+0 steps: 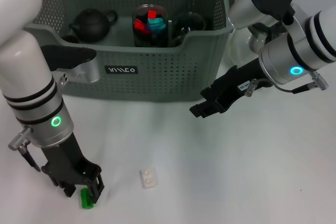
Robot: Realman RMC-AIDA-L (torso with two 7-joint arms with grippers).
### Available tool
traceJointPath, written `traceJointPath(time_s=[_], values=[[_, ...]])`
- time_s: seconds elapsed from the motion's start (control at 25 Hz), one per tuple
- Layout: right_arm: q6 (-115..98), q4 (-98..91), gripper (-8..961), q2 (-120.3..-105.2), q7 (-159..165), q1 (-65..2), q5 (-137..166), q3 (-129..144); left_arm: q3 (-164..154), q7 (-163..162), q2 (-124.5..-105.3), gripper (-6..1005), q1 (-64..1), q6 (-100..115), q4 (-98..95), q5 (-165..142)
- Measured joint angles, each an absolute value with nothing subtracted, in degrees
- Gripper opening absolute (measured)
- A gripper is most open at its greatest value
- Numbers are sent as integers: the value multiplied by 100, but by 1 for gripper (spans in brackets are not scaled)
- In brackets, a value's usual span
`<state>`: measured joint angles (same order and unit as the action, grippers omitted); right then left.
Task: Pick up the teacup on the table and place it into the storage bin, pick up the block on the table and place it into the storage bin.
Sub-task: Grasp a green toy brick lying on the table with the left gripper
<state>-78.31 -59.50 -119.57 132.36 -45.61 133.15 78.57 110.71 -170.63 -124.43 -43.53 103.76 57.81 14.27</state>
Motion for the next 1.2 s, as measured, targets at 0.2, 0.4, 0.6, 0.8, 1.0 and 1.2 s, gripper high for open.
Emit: traceJointPath(time_s=[0.2, 0.4, 0.6, 0.8, 1.0, 1.2], values=[[-7830, -5950, 559, -11953, 13230, -4543, 13316, 7857, 11146, -17066, -12439, 547, -4416, 10330, 5661, 1300], [-7831, -5950, 557, -11953, 13227, -4513, 13315, 7857, 11160, -17068, -12436, 544, -4468, 10309, 5558, 1284], [-7836, -5950, 556, -11953, 13227, -4499, 13315, 7857, 11160, -17068, -12430, 541, -4509, 10285, 5451, 1241], [-7839, -5950, 556, -11953, 13221, -4482, 13315, 7857, 11176, -17069, -12418, 538, -4534, 10280, 5449, 920], [-7835, -5950, 556, -11953, 13219, -4462, 13315, 7857, 11238, -17066, -12409, 535, -4565, 10249, 5452, 820], [-7825, -5950, 556, -11949, 13218, -4448, 13316, 7844, 11240, -17013, -12417, 533, -4577, 10282, 5507, 843]])
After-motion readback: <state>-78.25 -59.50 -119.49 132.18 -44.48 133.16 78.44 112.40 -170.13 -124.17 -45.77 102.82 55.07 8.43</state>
